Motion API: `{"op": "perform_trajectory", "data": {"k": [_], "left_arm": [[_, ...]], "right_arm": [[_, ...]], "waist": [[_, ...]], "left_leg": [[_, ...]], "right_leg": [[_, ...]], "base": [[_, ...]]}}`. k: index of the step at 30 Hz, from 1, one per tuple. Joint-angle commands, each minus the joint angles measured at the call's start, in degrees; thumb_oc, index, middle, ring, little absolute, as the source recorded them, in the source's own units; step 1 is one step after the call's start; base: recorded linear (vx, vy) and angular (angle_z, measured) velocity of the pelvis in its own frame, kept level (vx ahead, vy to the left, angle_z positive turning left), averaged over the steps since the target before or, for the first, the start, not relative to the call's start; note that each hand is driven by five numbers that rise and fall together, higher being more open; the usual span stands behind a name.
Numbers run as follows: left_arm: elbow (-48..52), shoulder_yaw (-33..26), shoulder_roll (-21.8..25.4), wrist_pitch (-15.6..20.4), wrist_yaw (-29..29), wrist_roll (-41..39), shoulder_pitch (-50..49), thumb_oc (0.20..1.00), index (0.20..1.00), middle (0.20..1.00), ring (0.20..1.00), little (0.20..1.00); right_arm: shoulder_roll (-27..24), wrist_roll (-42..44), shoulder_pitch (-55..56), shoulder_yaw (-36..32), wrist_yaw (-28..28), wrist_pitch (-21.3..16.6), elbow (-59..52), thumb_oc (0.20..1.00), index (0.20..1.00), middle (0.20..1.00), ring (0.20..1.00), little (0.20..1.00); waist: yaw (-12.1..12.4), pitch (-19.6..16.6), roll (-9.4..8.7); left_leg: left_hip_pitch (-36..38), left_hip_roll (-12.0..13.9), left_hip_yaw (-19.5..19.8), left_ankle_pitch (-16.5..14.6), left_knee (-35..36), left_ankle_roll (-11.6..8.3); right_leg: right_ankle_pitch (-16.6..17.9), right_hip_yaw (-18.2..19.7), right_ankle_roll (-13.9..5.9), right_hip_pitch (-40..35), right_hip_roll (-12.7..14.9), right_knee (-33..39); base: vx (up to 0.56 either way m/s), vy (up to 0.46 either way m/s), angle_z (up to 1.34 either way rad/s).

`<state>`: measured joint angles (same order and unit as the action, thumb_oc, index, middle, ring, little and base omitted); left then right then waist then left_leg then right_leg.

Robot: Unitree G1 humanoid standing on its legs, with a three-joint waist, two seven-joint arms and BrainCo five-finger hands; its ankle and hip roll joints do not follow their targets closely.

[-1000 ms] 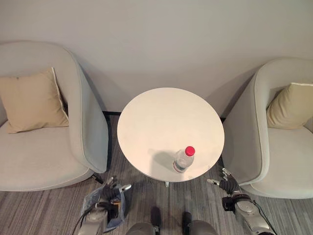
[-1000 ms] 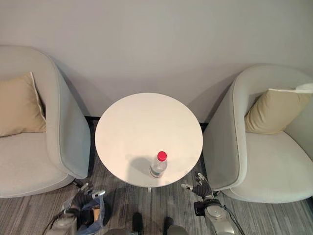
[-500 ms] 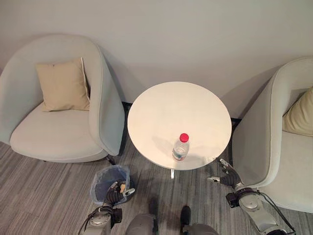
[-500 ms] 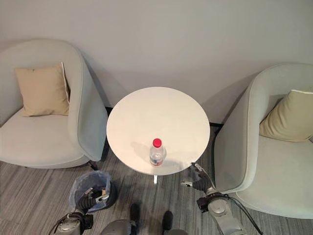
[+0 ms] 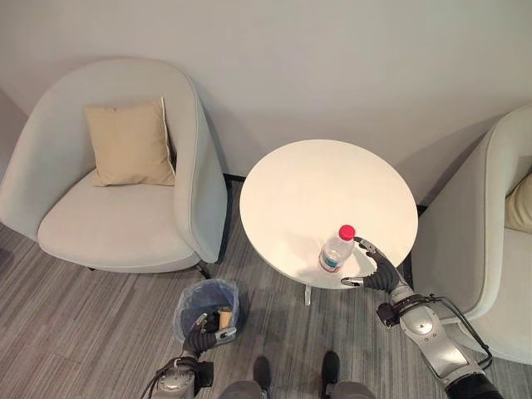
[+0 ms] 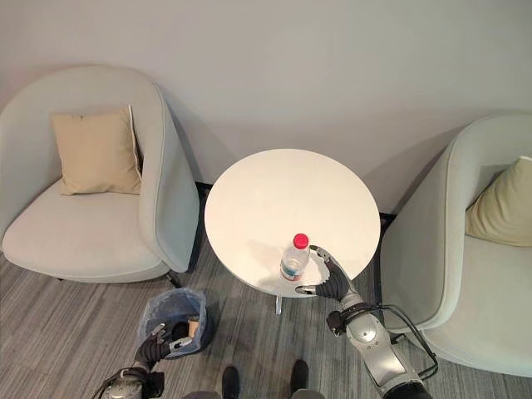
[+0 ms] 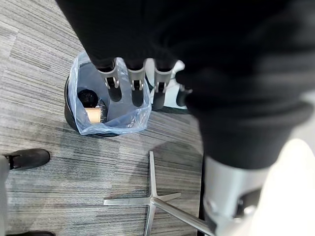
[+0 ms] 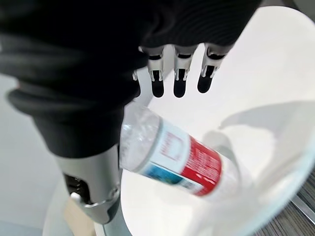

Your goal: Gather garbage on tea table into small bin, then transfer packed bag to large trash can.

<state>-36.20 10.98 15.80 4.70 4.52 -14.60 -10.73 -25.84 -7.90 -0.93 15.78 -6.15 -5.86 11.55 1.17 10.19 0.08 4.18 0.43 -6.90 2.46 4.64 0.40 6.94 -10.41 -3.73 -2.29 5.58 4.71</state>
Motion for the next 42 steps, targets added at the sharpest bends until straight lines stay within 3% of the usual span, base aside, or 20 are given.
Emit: {"op": "perform_trajectory", "data": {"k": [1, 13, 14, 15, 23, 32, 35, 38, 42], "left_arm": [[0.26, -0.73, 1.17, 2.34, 0.02, 1.48, 2.02, 1.0, 1.0, 1.0, 1.0, 1.0], [1.93, 0.11, 1.78, 2.29, -0.59, 0.09, 0.43, 1.0, 1.0, 1.0, 1.0, 1.0], [2.09, 0.19, 1.84, 2.24, -0.56, -0.11, 0.53, 1.0, 1.0, 1.0, 1.0, 1.0], [2.18, 0.28, 2.06, 2.17, -0.41, -0.56, 0.55, 1.0, 1.0, 1.0, 1.0, 1.0], [2.08, -1.65, 2.21, 1.7, 0.08, -0.4, -0.16, 1.0, 1.0, 1.0, 1.0, 1.0], [2.17, -2.9, 1.79, 1.43, 0.21, 0.2, -0.02, 1.0, 1.0, 1.0, 1.0, 1.0], [1.94, -2.62, 0.75, 1.57, 0.88, -1.4, 0.69, 1.0, 1.0, 1.0, 1.0, 1.0], [1.88, -1.31, 0.39, 1.81, 1.04, -1.45, 2.18, 1.0, 1.0, 1.0, 1.0, 1.0], [1.51, -1.12, 0.04, 1.69, 0.78, -0.15, 2.1, 1.0, 1.0, 1.0, 1.0, 1.0]], "right_arm": [[0.84, -0.28, -5.48, 1.37, -2.8, -1.28, 2.36, 1.0, 1.0, 1.0, 1.0, 1.0], [4.3, 1.36, -15.68, 6.6, -3.61, 0.58, 9.36, 1.0, 1.0, 1.0, 1.0, 1.0], [4.66, 1.68, -16.38, 7.03, -3.58, 0.7, 10.38, 0.859, 0.859, 0.859, 0.859, 0.859], [5.29, 2.62, -17.65, 7.47, -3.67, 1.22, 12.25, 0.2, 0.2, 0.2, 0.2, 0.2], [5.35, 5.93, -15.33, 5.78, -3.14, 0.95, 10.43, 0.2, 0.2, 0.2, 0.2, 0.2], [2.35, 7.91, -8.4, 0.78, -1.29, -1.52, -2.19, 0.2, 0.2, 0.2, 0.2, 0.2], [2.2, 10.52, -7.32, 0.38, -0.77, -3.48, -7.89, 0.2, 0.2, 0.2, 0.2, 0.2], [1.64, 11.17, -6.65, -0.63, -1.82, -4.14, -9.41, 0.2, 0.2, 0.2, 0.2, 0.2], [1.0, 10.41, -5.43, -2.17, -2.37, -3.91, -10.31, 0.2, 0.2, 0.2, 0.2, 0.2]], "waist": [[1.21, -1.75, -0.65], [5.24, -0.82, -0.52], [5.55, -0.68, -0.49], [6.16, -0.39, -0.4], [6.34, -0.49, -0.65], [3.88, -1.65, 0.01], [3.57, -0.23, 0.47], [2.98, 1.53, 0.25], [2.07, 1.47, -0.02]], "left_leg": [[-2.16, -0.18, 0.2, -3.42, -0.71, -1.9], [-3.02, -0.92, 0.71, -3.81, -1.02, -1.21], [-3.27, -0.89, 0.81, -3.75, -1.06, -1.21], [-3.64, -0.89, 0.99, -3.65, -1.19, -1.2], [-3.05, -0.71, 1.33, -3.6, -0.99, -1.36], [-1.91, 0.38, 2.17, -2.52, -1.26, -2.49], [-5.64, 0.72, 3.08, -1.28, -5.09, -3.54], [-10.94, 1.58, -0.11, -0.89, -10.09, -4.29], [-9.95, 3.71, -5.4, -2.71, -11.02, -3.53]], "right_leg": [[-12.13, -0.07, -1.4, -3.88, -1.58, -1.63], [-11.76, -0.87, -2.13, -3.27, -0.69, -1.73], [-11.75, -0.96, -2.15, -3.05, -0.64, -1.76], [-11.63, -1.15, -2.17, -2.83, -0.54, -1.75], [-12.1, -0.96, -1.96, -3.57, -0.77, -1.81], [-13.55, -0.66, -0.38, -4.89, -2.09, -2.11], [-13.86, -1.03, 0.71, -4.77, -2.99, -1.23], [-13.97, -4.67, 1.37, -4.22, -2.04, -1.2], [-13.49, -8.3, 1.04, -4.52, -0.78, -1.06]], "base": [[0.06, 0.052, -0.01], [0.01, 0.021, 0.01], [-0.05, 0.003, 0.01], [-0.04, 0.0, 0.05], [-0.01, -0.008, 0.01], [-0.05, -0.087, 0.05], [-0.18, -0.132, 0.08], [-0.17, -0.021, 0.68], [0.0, 0.077, 0.96]]}}
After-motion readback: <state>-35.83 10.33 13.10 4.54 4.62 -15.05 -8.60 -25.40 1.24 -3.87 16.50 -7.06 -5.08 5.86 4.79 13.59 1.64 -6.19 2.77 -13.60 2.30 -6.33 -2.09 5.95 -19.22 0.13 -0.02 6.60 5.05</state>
